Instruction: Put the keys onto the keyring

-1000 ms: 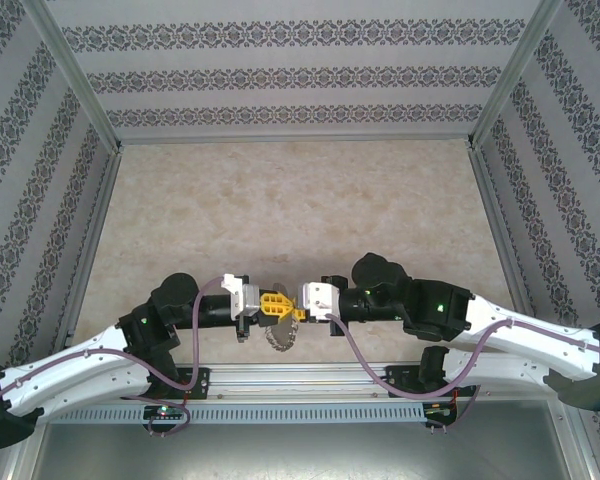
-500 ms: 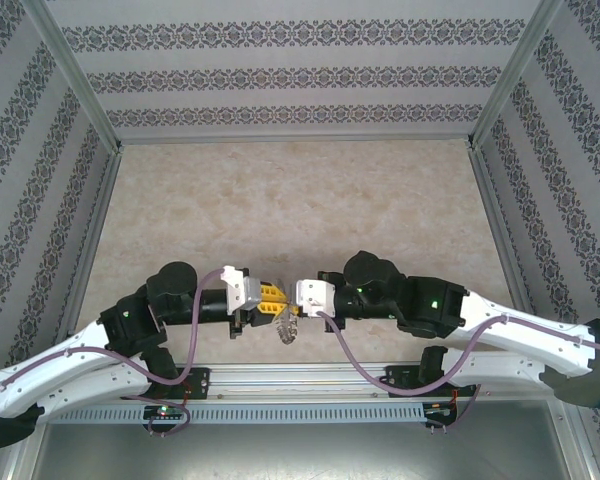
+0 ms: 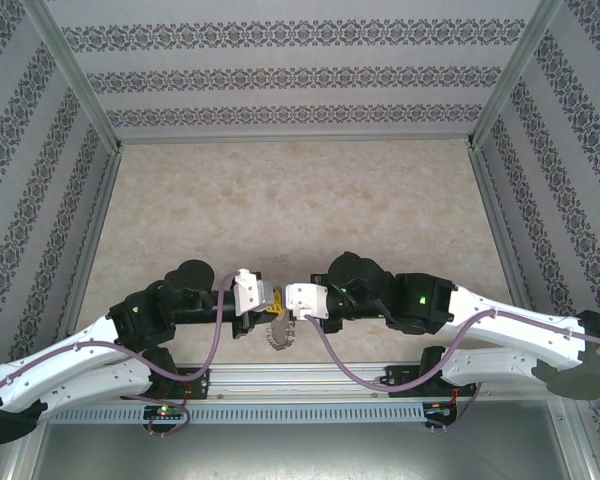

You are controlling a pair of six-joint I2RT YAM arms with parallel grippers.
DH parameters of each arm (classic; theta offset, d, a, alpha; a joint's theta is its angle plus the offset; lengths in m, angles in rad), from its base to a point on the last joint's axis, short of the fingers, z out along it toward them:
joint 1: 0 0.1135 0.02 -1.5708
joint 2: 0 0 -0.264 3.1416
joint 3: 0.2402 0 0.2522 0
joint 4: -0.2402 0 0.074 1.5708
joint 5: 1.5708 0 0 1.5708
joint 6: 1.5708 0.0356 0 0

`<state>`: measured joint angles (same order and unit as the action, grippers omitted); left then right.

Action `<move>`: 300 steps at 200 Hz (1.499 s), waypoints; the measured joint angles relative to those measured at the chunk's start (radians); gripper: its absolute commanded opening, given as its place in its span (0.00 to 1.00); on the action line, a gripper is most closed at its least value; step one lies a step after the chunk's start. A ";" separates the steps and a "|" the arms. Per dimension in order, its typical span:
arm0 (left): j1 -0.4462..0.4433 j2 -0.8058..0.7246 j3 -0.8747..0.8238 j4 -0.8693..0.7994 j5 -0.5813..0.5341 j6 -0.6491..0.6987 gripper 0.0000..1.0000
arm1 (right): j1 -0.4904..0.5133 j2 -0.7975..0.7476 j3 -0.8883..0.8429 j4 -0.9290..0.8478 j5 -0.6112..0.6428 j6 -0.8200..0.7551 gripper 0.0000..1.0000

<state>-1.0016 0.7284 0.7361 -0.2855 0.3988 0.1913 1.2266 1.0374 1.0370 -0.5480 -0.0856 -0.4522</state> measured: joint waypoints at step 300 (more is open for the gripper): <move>0.000 -0.117 -0.308 0.680 0.076 -0.219 0.00 | -0.008 -0.153 -0.082 0.164 -0.074 0.032 0.02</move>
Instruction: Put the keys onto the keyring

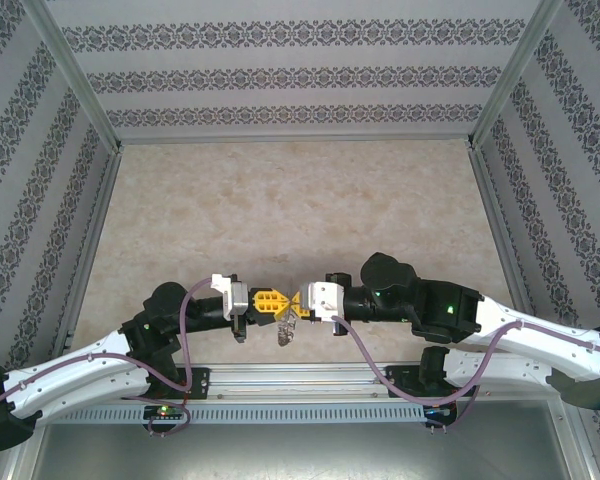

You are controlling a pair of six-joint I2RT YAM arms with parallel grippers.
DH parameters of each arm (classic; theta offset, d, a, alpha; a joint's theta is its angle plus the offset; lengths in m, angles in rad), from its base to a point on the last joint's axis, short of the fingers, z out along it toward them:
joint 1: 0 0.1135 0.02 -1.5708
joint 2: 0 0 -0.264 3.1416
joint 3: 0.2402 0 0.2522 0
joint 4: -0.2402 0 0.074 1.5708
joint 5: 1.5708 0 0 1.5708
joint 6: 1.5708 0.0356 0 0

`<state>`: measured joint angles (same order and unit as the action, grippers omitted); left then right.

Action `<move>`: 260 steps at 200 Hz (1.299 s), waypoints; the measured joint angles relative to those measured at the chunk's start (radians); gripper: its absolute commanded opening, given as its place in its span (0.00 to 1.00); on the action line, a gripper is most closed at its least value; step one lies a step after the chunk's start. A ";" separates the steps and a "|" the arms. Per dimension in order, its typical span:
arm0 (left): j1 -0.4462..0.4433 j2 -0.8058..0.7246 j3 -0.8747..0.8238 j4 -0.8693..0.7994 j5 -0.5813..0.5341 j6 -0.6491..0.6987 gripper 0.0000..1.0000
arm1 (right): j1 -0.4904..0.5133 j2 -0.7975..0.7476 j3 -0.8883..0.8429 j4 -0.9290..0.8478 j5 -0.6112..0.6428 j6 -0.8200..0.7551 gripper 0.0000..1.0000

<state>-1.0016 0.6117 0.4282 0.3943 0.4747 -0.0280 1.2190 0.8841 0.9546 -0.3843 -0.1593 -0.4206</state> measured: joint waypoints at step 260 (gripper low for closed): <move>-0.013 -0.027 0.196 -0.460 -0.028 0.211 0.00 | -0.018 0.064 0.034 -0.039 -0.019 0.006 0.13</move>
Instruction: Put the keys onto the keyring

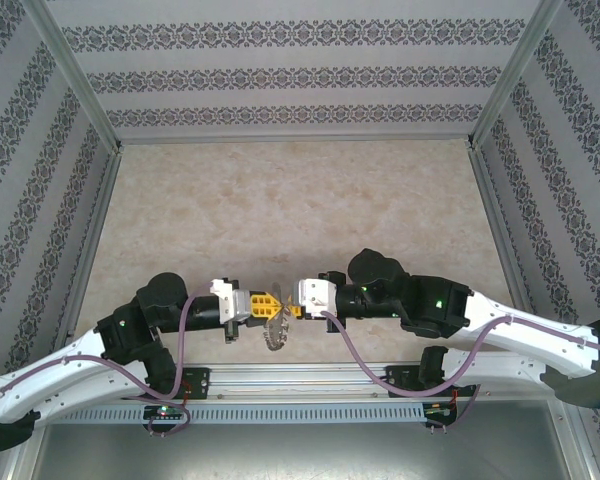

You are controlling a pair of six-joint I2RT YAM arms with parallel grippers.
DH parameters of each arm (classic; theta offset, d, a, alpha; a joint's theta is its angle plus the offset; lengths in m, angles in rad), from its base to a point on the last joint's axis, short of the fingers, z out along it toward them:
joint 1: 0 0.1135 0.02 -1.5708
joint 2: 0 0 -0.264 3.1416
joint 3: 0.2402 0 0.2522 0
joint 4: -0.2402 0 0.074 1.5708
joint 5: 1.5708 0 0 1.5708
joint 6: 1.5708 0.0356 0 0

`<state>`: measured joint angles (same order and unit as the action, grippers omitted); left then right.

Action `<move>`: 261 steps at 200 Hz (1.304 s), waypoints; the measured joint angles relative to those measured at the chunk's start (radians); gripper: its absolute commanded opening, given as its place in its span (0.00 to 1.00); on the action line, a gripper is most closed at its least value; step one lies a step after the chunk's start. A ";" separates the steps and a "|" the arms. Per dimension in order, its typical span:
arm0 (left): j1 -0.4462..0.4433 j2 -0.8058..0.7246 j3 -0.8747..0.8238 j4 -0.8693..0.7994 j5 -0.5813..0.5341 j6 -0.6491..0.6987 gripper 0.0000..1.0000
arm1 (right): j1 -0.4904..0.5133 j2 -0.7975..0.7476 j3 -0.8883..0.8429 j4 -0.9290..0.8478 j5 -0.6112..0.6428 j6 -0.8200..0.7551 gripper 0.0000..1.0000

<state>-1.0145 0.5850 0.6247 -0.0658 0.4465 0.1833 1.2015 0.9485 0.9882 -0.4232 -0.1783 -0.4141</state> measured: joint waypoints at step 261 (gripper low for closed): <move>0.000 -0.043 -0.084 0.132 0.055 -0.087 0.00 | -0.002 -0.023 -0.055 0.068 -0.060 0.034 0.34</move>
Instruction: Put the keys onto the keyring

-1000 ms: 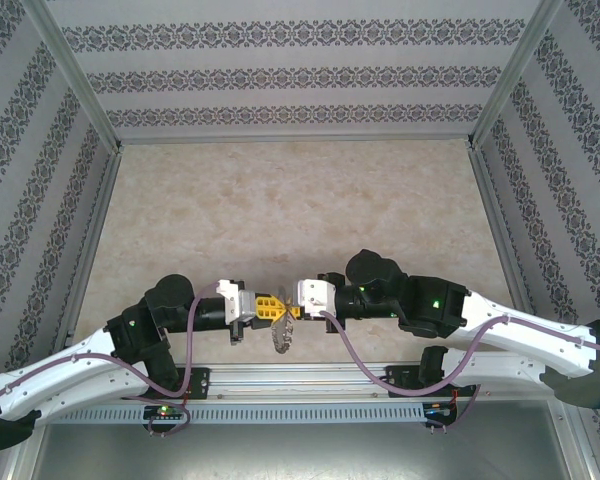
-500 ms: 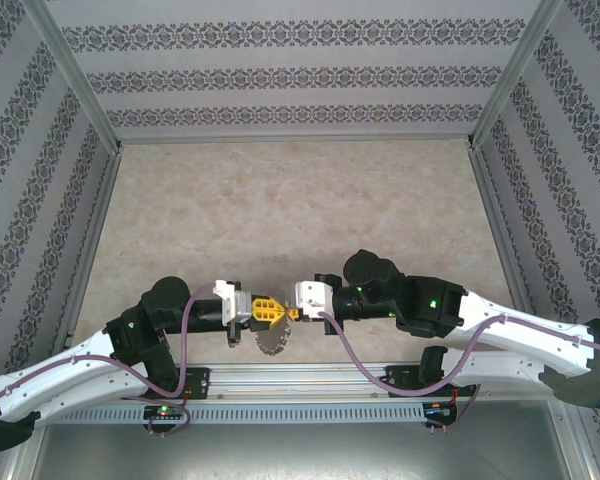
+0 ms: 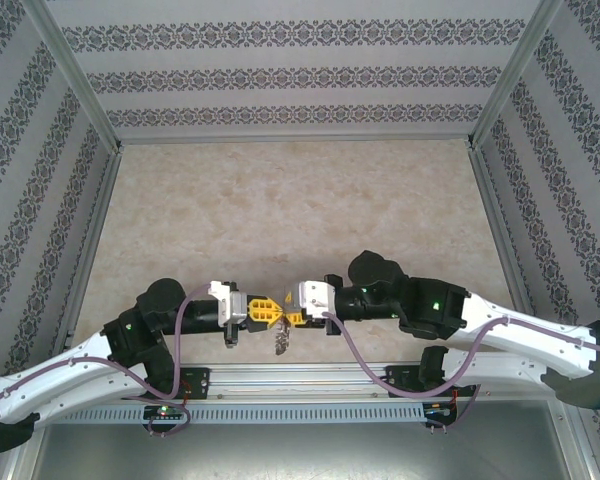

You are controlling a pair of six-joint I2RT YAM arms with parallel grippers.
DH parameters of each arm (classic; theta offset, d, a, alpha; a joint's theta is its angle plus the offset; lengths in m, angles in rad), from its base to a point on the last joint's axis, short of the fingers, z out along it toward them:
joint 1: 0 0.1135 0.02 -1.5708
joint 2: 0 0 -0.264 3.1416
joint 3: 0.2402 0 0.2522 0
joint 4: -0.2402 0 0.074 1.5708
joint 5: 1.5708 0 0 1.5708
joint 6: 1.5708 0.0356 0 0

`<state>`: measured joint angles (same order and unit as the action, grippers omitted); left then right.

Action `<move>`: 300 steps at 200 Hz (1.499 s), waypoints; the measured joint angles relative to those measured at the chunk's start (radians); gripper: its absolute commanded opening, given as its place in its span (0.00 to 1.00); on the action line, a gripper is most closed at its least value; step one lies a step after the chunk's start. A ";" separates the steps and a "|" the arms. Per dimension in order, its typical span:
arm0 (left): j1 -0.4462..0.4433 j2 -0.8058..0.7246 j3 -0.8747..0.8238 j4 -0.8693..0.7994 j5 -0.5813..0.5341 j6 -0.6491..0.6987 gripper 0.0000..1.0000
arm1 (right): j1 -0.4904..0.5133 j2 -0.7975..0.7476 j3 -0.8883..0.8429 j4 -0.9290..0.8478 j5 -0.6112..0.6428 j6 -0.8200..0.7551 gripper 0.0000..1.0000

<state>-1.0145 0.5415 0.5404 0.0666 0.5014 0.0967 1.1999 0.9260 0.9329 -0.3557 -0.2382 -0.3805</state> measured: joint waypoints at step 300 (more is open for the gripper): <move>0.000 -0.032 -0.023 -0.018 -0.166 0.027 0.02 | 0.000 0.014 -0.061 0.058 0.159 0.060 0.00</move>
<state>-1.0145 0.5098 0.5171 0.0490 0.3355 0.1242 1.1999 0.9401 0.8719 -0.2977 -0.0788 -0.3206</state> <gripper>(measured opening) 0.046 0.046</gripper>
